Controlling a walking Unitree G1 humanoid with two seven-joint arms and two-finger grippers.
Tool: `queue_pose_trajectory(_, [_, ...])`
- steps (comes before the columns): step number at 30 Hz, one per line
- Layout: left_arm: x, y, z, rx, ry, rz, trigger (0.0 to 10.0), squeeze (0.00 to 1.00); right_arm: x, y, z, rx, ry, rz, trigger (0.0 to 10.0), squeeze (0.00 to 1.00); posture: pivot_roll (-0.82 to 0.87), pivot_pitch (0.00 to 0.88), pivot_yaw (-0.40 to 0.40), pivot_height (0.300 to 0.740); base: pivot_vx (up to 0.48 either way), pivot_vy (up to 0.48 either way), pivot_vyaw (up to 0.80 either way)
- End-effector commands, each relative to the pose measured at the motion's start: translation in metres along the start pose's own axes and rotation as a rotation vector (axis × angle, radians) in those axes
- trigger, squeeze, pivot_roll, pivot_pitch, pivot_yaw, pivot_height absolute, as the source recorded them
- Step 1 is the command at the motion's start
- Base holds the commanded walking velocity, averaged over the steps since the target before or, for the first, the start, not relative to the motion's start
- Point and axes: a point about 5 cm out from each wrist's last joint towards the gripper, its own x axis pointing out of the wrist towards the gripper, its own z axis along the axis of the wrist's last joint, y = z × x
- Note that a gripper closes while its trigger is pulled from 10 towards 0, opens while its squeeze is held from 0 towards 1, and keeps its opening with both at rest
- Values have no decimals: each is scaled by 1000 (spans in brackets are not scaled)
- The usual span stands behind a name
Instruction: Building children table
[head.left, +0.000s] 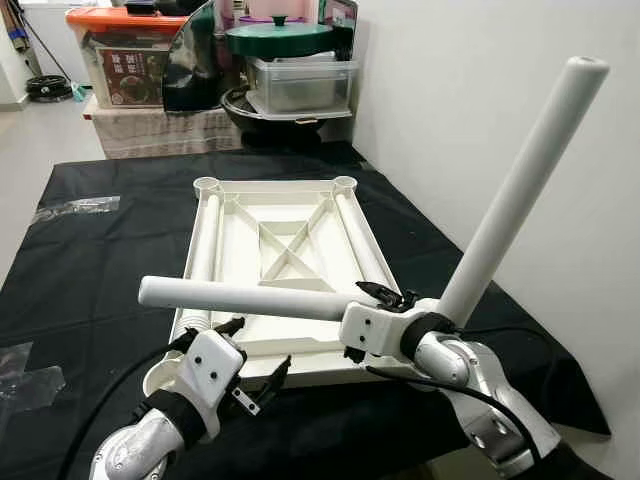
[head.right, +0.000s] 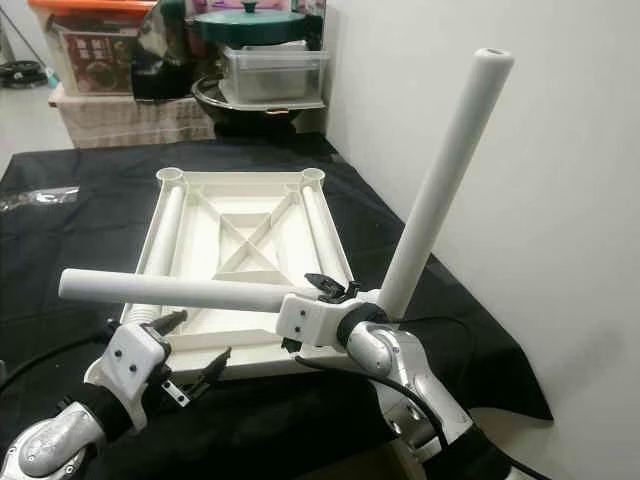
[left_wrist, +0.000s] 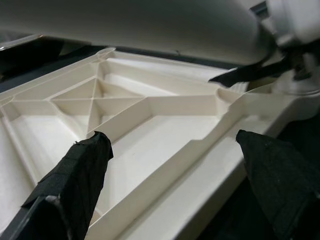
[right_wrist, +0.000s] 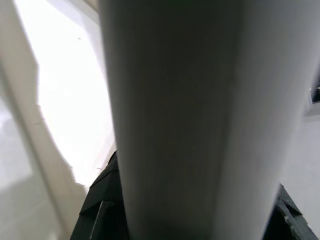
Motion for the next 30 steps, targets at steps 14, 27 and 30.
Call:
queue_pose_trajectory(14, [-15,-4,5,-33,46,-84,10000,0,-17,16,-2,36,42,59,10000,0,16,0,-68,740,0,0,0])
queue_pose_trajectory(27, [-13,3,7,-21,40,-77,10000,0,20,-41,32,14,-80,-176,10000,0,41,0,-83,740,0,0,0])
queue_pose_trajectory(30, [-14,4,8,-21,39,-75,10000,0,26,-53,44,14,-117,-208,10000,0,41,0,-83,740,0,0,0])
